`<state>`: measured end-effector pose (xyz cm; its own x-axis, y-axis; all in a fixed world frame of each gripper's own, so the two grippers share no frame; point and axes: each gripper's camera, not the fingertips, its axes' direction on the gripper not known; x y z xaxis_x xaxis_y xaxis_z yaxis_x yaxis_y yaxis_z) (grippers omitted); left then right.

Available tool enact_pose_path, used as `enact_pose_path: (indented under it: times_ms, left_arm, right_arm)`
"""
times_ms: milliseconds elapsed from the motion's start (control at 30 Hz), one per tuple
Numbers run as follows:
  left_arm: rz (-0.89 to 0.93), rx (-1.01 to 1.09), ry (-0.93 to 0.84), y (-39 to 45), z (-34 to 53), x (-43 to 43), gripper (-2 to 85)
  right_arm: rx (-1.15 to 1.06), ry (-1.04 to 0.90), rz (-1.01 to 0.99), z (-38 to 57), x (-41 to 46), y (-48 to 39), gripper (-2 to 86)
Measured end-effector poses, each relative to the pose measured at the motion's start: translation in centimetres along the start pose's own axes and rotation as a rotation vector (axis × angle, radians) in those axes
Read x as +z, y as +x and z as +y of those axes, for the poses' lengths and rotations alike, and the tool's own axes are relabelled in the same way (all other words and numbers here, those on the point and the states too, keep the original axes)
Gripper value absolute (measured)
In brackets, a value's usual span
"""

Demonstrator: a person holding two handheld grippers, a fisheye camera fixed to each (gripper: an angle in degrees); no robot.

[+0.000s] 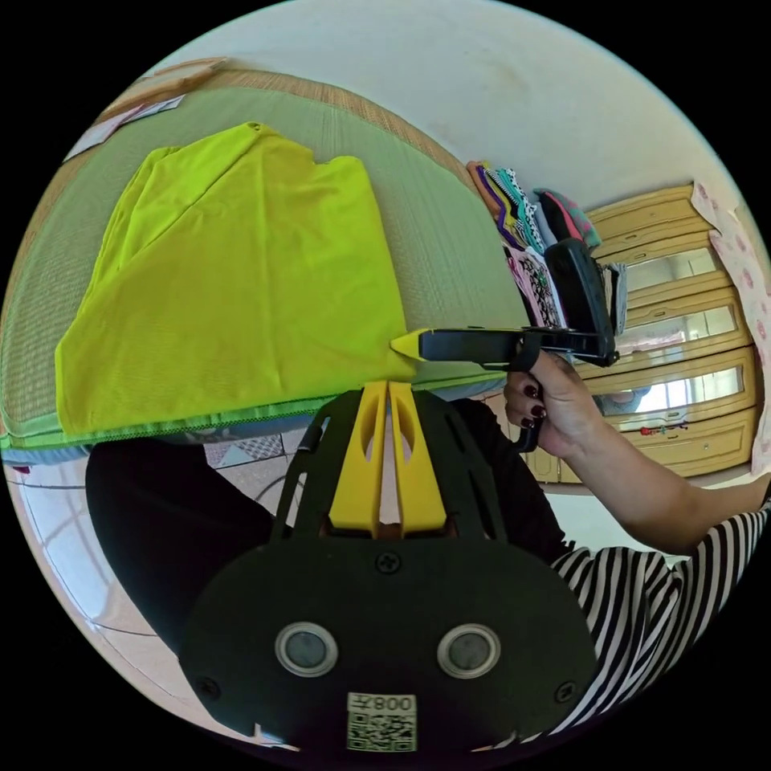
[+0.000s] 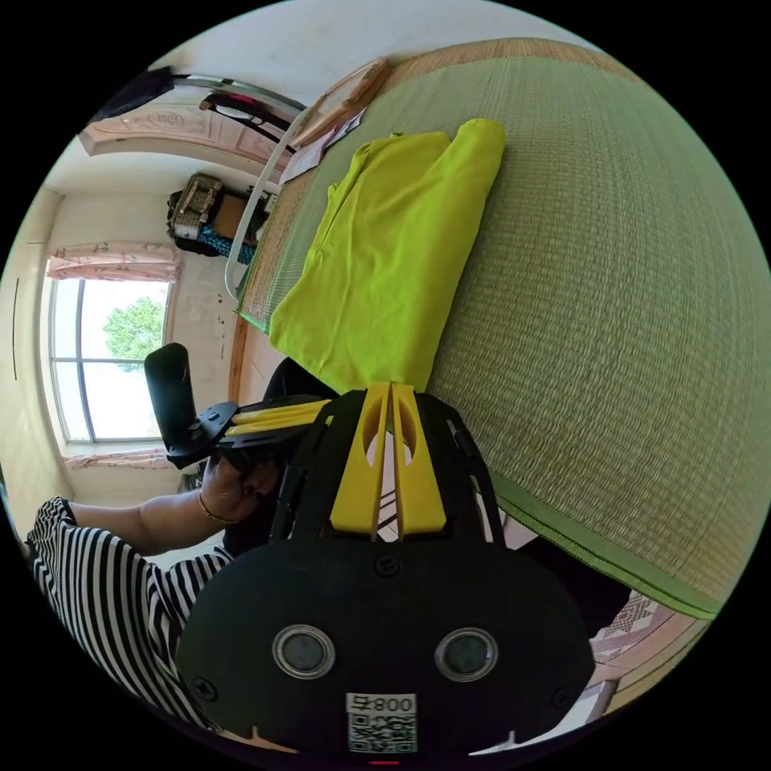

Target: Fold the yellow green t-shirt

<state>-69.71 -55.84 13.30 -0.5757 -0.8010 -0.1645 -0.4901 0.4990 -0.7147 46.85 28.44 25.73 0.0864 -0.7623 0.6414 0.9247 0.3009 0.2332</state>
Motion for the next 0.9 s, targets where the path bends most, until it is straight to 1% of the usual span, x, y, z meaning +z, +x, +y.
enact_pose_path:
  times_ms: [133,267,367,533,733,900]
  left_arm:
    - [0.039,0.001,-0.043,0.1,-0.3,1.2,2.7]
    - [0.059,-0.013,-0.035,-0.2,-0.9,1.4,3.5]
    - [0.072,-0.038,-0.019,-0.6,-1.2,1.0,3.2]
    - [0.095,-0.072,-0.011,-1.6,-1.5,0.4,1.3]
    - [0.128,-0.07,-0.007,-2.2,-1.5,-1.0,0.5]
    - [0.122,-0.069,-0.002,-2.7,-1.4,-2.1,0.5]
  right_arm:
    - [0.057,0.046,-0.086,0.4,-2.7,1.5,0.6]
    - [0.093,0.084,-0.12,0.7,-5.0,2.6,1.7]
    - [0.137,0.12,-0.153,1.0,-6.8,3.8,4.2]
    - [0.181,0.092,-0.194,1.0,-7.9,5.4,8.5]
    - [0.213,0.079,-0.28,0.7,-8.5,6.6,9.3]
    - [0.217,0.069,-0.308,0.3,-9.0,7.2,9.1]
